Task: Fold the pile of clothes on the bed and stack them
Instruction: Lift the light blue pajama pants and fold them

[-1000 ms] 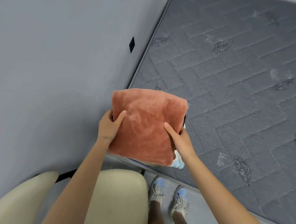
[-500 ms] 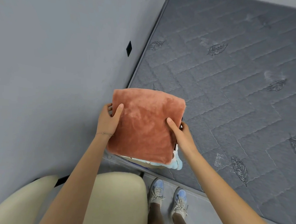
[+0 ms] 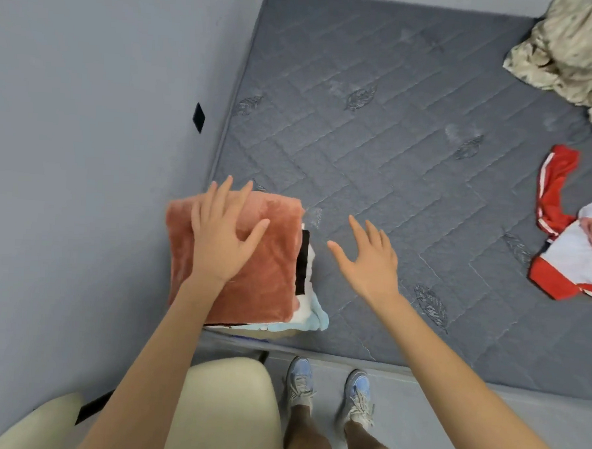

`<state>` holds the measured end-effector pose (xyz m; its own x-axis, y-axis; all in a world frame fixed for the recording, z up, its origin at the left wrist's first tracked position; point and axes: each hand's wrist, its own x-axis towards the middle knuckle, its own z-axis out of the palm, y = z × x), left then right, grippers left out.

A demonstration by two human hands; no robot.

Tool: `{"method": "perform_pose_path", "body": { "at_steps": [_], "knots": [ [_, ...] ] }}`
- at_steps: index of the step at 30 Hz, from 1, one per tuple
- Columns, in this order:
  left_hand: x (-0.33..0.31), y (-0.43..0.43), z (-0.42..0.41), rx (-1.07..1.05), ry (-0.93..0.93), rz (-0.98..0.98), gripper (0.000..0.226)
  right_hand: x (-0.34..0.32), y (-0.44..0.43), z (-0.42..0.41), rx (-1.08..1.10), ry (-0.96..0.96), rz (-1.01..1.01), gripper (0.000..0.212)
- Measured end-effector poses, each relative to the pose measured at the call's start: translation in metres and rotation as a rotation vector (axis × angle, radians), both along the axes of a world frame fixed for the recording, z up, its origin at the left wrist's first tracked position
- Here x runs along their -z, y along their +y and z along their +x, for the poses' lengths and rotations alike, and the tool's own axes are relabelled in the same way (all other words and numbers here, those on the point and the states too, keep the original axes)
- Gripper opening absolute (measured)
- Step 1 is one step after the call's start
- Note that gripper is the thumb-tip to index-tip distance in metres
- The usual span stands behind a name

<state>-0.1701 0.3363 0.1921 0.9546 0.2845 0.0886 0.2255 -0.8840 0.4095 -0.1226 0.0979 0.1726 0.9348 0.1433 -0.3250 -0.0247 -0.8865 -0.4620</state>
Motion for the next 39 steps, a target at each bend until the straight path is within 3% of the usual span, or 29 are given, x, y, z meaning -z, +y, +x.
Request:
{"method": "perform_pose_path", "body": {
  "at_steps": [4, 9, 14, 24, 27, 32, 39],
  "knots": [
    [-0.012, -0.06, 0.03, 0.154, 0.047, 0.091, 0.072, -0.021, -0.059, 0.011, -0.076, -0.07, -0.279, 0.077],
    [-0.018, -0.164, 0.064, 0.319, 0.1, 0.187, 0.08, -0.042, -0.17, 0.017, 0.045, -0.051, -0.357, 0.08],
    [-0.021, -0.294, 0.078, 0.405, 0.148, 0.236, 0.092, -0.054, -0.291, 0.005, 0.127, -0.027, -0.363, 0.077],
    [-0.033, -0.549, 0.08, 0.549, 0.165, 0.185, 0.088, -0.079, -0.515, -0.025, 0.249, -0.025, -0.368, 0.079],
    [-0.041, -0.599, 0.084, 0.586, 0.138, 0.167, 0.094, -0.082, -0.563, -0.026, 0.288, -0.031, -0.377, 0.079],
    [-0.045, -0.654, 0.109, 0.642, 0.155, 0.194, 0.079, -0.083, -0.62, -0.016, 0.343, -0.026, -0.388, 0.081],
    [-0.028, -0.715, 0.172, 0.684, 0.14, 0.158, 0.097, -0.069, -0.679, 0.031, 0.419, -0.02, -0.359, 0.085]
  ]
}}
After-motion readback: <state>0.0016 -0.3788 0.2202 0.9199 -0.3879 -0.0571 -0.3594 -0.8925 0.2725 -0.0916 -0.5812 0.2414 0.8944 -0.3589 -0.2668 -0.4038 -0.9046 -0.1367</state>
